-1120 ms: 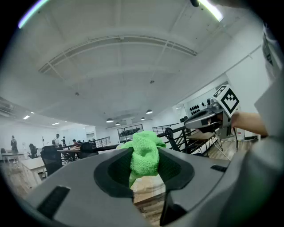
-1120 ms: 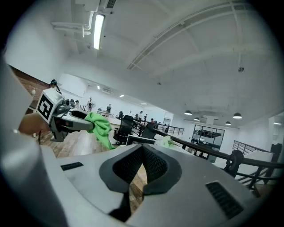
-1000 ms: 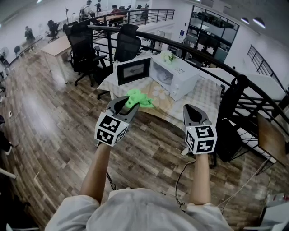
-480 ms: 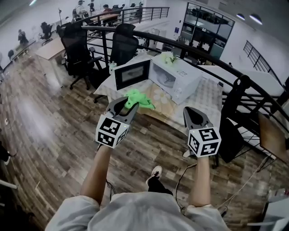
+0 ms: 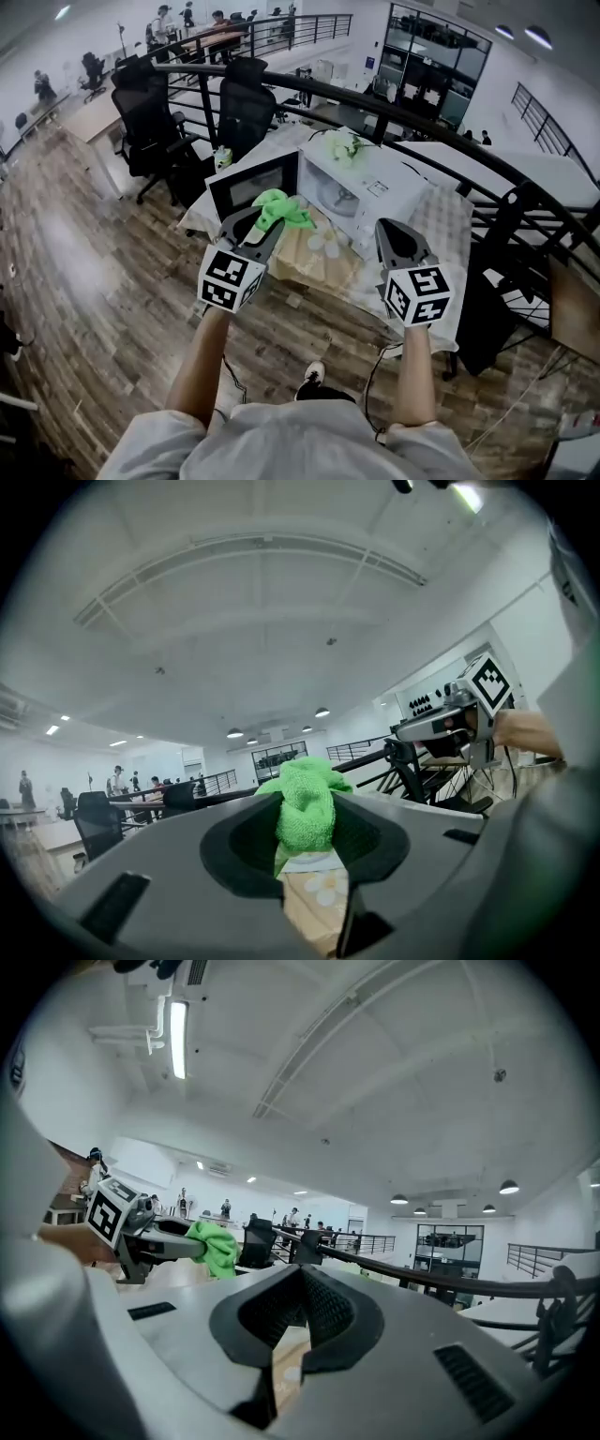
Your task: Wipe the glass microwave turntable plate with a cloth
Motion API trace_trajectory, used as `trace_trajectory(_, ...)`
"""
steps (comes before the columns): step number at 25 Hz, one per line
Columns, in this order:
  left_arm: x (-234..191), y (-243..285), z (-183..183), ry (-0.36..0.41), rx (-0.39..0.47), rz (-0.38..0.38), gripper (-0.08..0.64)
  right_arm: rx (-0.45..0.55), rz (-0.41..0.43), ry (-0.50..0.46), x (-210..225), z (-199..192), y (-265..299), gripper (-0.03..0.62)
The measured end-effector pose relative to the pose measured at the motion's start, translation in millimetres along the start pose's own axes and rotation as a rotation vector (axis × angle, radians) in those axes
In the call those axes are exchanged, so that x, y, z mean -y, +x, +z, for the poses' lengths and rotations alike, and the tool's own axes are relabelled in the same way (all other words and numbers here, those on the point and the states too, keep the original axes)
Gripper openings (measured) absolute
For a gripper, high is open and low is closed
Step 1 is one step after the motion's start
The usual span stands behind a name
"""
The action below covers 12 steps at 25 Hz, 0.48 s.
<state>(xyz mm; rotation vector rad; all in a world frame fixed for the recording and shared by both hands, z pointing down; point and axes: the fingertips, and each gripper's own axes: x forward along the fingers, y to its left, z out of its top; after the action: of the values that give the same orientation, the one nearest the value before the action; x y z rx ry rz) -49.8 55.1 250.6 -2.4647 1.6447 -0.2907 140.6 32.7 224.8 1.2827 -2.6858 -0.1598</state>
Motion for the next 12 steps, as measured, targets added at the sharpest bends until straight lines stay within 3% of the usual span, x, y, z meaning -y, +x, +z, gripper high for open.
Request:
trace_trajectory(7, -37, 103, 12, -0.018, -0.032, 0.012, 0.144, -0.035, 0.017, -0.043, 73, 13, 88, 0.014)
trace_trajectory(12, -55, 153, -10, -0.042, -0.070, -0.028, 0.144, -0.081, 0.091, 0.016, 83, -9, 133, 0.012)
